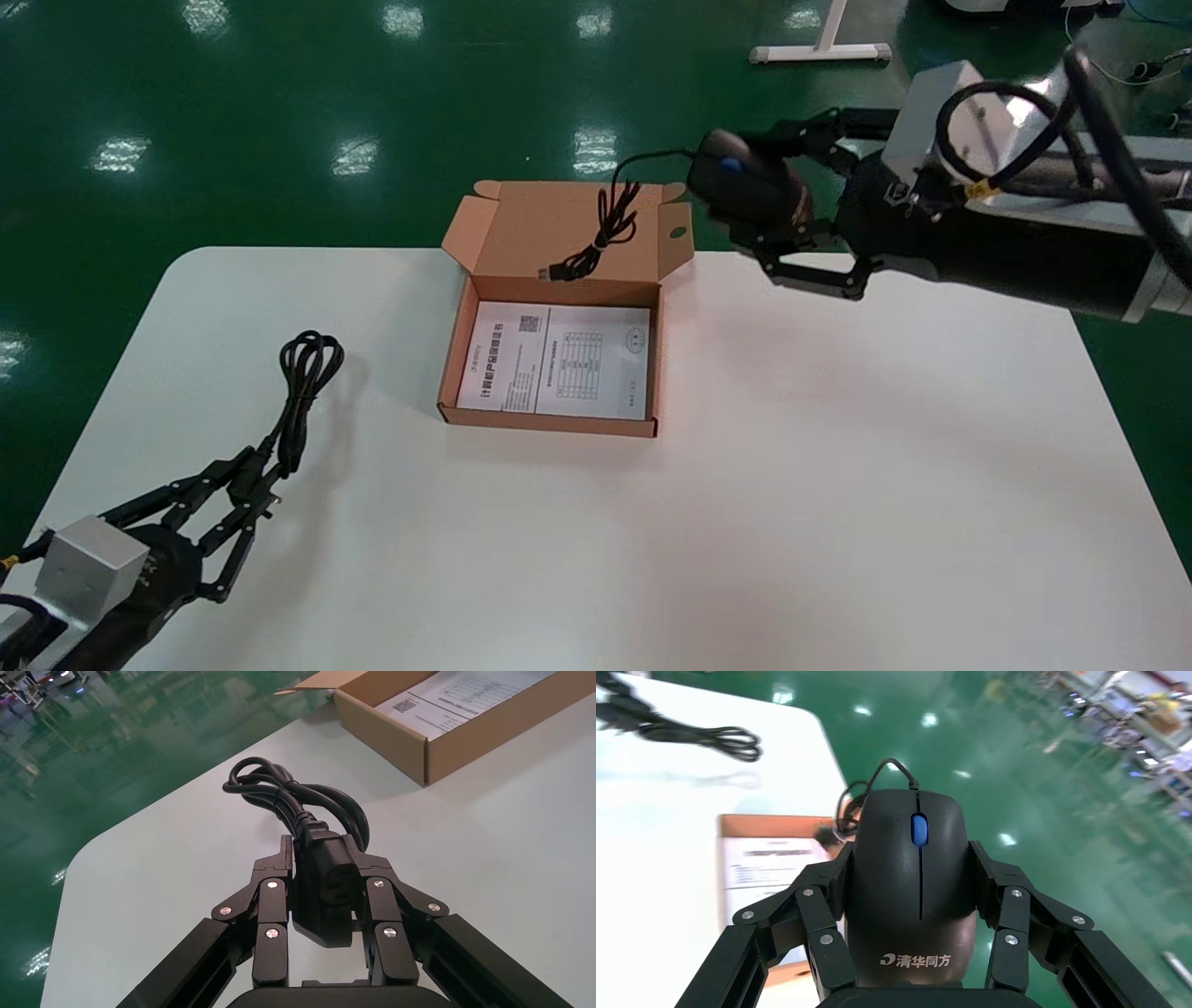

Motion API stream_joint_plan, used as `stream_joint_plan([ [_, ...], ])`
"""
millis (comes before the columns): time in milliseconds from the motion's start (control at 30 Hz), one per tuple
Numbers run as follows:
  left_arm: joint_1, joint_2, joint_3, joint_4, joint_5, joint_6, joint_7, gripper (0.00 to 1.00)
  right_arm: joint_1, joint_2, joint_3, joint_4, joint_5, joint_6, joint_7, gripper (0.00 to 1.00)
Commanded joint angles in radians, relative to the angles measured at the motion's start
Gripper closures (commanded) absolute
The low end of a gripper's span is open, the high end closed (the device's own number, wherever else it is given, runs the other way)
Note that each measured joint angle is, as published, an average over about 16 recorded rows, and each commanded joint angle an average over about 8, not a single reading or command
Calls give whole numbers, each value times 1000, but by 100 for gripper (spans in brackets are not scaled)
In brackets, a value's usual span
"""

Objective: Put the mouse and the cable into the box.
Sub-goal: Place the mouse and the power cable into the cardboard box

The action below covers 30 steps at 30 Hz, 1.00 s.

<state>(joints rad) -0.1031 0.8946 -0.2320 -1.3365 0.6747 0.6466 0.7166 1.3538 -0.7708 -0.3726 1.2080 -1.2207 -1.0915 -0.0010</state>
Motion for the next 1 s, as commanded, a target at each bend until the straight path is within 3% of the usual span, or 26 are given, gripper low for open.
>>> stream_joint_plan([
  [33,10,4,-9,-1,-6,7,7,100,-6,5,-9,18,0,-16,17,100],
  [267,26,22,-30,-3,-17,21,29,100,-32,-1,-42,67,-3,-68,20,100],
  [567,31,30,-29,-3,-17,29,36,100,-54,-73,-76,29,-33,-68,-68,100],
  [800,40,33,-32,-5,-17,23,37,100,-55,-149,-100,-48,-43,-77,-161,100],
  [1000,52,40,-36,-9,-17,16,40,100,-27,-212,-116,-194,-64,-83,-273,100],
])
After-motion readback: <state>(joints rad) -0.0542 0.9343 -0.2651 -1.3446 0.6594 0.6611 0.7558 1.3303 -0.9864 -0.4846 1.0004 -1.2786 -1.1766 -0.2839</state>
